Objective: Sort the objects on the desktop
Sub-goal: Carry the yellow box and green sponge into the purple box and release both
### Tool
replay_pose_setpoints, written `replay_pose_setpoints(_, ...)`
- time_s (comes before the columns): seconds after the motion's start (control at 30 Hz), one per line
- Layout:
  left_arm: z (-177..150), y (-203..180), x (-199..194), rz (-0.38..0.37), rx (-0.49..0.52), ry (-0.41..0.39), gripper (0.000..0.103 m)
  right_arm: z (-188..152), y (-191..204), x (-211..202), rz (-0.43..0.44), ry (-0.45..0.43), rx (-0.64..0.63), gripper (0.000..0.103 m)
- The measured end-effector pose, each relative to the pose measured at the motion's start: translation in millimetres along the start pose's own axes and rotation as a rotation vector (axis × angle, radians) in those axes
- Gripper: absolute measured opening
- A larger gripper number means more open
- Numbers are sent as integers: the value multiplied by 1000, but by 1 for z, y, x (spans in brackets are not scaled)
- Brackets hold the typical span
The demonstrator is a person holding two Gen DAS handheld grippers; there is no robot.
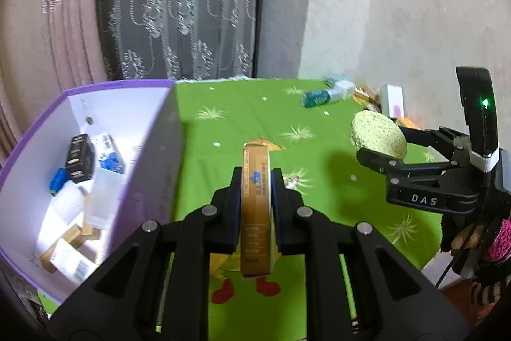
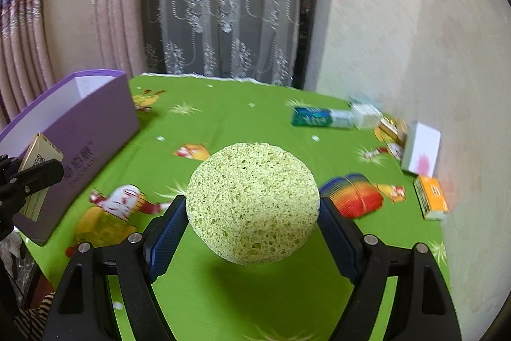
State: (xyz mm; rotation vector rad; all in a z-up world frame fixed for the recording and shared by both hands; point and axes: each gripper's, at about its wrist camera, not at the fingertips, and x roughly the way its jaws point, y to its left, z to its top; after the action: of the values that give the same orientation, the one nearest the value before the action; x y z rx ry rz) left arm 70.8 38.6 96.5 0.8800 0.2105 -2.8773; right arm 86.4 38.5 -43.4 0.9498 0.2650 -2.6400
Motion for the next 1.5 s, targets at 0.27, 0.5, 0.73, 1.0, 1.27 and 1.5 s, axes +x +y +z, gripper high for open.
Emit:
replay_pose_setpoints(0.27,7,45,-33,38,-75,-76,18,38,49,-18,42,-69,-103,81)
replay_pose_setpoints(0.5,11,83,-52,87,-131,-126,18,76,104,-29,88,-137,-216,81)
replay_pose_setpoints(0.73,7,127,-61,158,-206,-146,18,109,168,-24,128,-178,-327,81)
replay_pose_setpoints(1.0,-3,174,-55,211,-298,-126,18,133,245,5,186,-195,-413,81)
replay_pose_setpoints(1.27,-15,190,-58,310,-354,-149,95,153,284,32,215,-166,-455,87)
replay_pose_setpoints(1.5,-19,196,-57,299,-392,-137,97,151,258,36,213,-140,-383,90)
